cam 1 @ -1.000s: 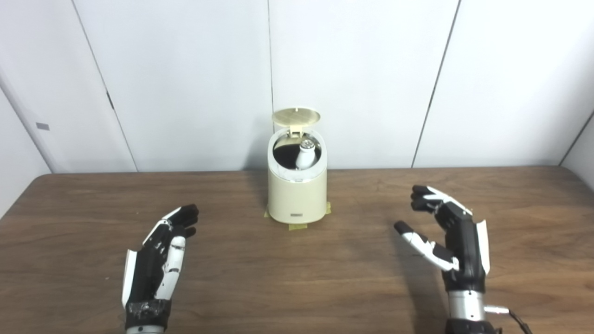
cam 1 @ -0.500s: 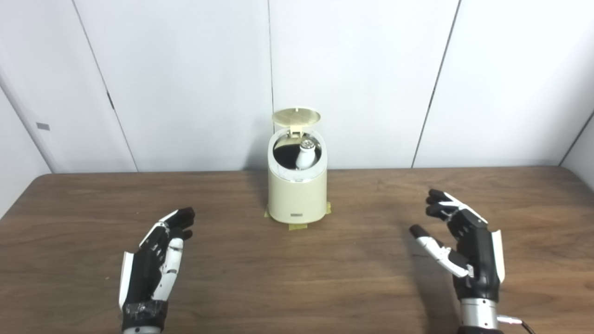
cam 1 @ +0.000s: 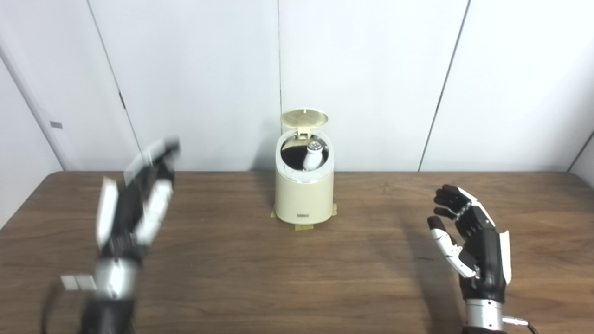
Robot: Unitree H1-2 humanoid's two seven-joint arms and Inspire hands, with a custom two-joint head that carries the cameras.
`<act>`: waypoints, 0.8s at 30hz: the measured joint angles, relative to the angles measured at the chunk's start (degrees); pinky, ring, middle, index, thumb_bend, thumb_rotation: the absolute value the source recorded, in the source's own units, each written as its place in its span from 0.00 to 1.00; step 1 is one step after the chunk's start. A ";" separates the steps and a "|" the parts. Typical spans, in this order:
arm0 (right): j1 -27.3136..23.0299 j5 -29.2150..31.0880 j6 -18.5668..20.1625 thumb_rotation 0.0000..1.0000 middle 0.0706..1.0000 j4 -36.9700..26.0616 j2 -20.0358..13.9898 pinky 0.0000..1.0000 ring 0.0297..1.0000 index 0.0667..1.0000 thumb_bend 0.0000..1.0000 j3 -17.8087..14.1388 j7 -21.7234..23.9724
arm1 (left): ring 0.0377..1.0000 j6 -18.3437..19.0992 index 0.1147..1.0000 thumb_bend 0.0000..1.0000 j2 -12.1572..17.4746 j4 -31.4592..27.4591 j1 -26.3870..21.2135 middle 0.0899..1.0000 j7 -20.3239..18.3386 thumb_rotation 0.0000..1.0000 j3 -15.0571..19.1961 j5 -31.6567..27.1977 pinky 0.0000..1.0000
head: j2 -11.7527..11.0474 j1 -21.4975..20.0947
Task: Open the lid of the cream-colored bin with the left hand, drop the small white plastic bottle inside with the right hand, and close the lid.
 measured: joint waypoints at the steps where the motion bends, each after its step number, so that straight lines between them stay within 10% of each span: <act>1: -0.01 0.05 -0.01 0.29 0.71 0.02 0.04 0.65 0.72 0.70 0.24 -0.05 0.12 | 0.86 2.34 0.80 0.73 1.23 -0.22 -3.42 0.82 -1.48 1.00 -0.86 1.39 0.88 | -0.09 -0.09; 8: 0.08 0.63 0.10 0.23 0.72 -0.98 0.73 0.65 0.72 0.70 0.21 0.29 1.45 | 0.89 14.39 0.80 0.81 5.08 1.33 -21.11 0.84 -10.27 1.00 -7.01 7.08 0.83 | 0.26 -0.53; 20: 1.61 0.62 0.40 0.21 0.73 -2.97 1.98 0.66 0.73 0.70 0.22 0.72 3.01 | 0.88 16.05 0.81 0.91 2.57 13.81 -34.00 0.85 -24.27 0.96 -12.99 28.67 1.00 | 0.70 -0.88; 24: 1.57 0.60 0.76 0.23 0.73 -3.13 2.40 0.66 0.73 0.71 0.23 0.72 3.32 | 0.81 16.01 0.82 0.91 -0.46 17.35 -37.60 0.83 -27.15 0.90 -14.84 31.40 0.65 | 0.44 -1.32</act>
